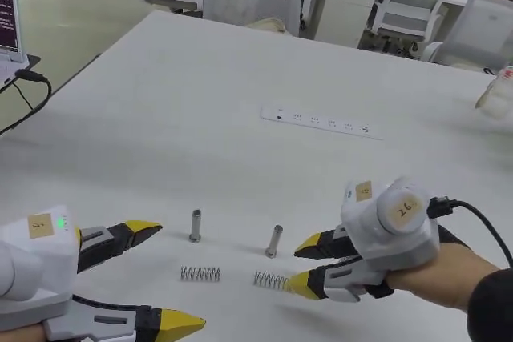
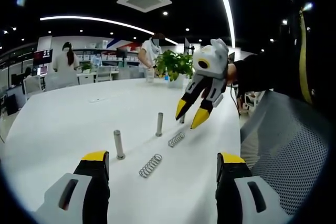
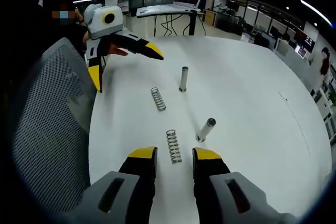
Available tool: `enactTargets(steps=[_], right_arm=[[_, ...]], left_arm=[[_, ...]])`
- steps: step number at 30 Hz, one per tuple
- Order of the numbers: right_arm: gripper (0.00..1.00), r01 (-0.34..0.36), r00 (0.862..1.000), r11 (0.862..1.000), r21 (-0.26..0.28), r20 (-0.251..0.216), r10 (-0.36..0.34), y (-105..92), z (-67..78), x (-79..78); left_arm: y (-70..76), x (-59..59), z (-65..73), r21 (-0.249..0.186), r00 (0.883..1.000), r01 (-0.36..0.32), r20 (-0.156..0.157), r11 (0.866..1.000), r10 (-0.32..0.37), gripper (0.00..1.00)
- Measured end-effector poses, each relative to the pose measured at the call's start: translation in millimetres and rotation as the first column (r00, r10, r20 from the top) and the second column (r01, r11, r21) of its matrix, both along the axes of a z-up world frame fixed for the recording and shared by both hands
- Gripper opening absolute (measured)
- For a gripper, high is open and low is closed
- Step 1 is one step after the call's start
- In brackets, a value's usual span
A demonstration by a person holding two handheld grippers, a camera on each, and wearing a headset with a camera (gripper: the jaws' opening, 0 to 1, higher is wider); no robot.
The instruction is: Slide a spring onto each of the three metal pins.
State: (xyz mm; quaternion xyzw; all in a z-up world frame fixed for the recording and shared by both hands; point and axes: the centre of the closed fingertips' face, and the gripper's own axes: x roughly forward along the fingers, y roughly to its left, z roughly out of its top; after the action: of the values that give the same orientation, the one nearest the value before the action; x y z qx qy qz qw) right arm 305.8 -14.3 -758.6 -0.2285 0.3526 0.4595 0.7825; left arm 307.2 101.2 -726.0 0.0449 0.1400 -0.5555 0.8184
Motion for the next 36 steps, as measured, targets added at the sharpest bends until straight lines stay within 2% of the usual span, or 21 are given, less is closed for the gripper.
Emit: enactTargets(steps=[5,22,30,36], right_arm=[[0.23,-0.008,1.0,1.0,-0.01,-0.006,0.008,5.7,-9.0,-0.6],[0.2,0.009,1.0,0.999,-0.045,-0.029,-0.011,5.2,-34.8,4.4],[0.18,0.003,1.0,0.998,-0.059,-0.029,-0.004,4.7,-39.1,4.7],[0.12,-0.009,1.0,0.998,-0.058,-0.023,0.008,6.9,-39.2,4.9]], left_arm=[[0.5,-0.7,-0.9,0.002,1.0,0.0,-0.002,1.0,0.0,0.81],[1.5,-1.4,0.3,-0.005,1.0,-0.002,-0.001,1.0,0.002,0.8],[3.1,-1.1,-0.3,-0.004,1.0,-0.001,-0.003,1.0,0.001,0.79],[2.3,-2.1,-0.5,-0.007,1.0,0.0,-0.006,1.0,0.0,0.78]])
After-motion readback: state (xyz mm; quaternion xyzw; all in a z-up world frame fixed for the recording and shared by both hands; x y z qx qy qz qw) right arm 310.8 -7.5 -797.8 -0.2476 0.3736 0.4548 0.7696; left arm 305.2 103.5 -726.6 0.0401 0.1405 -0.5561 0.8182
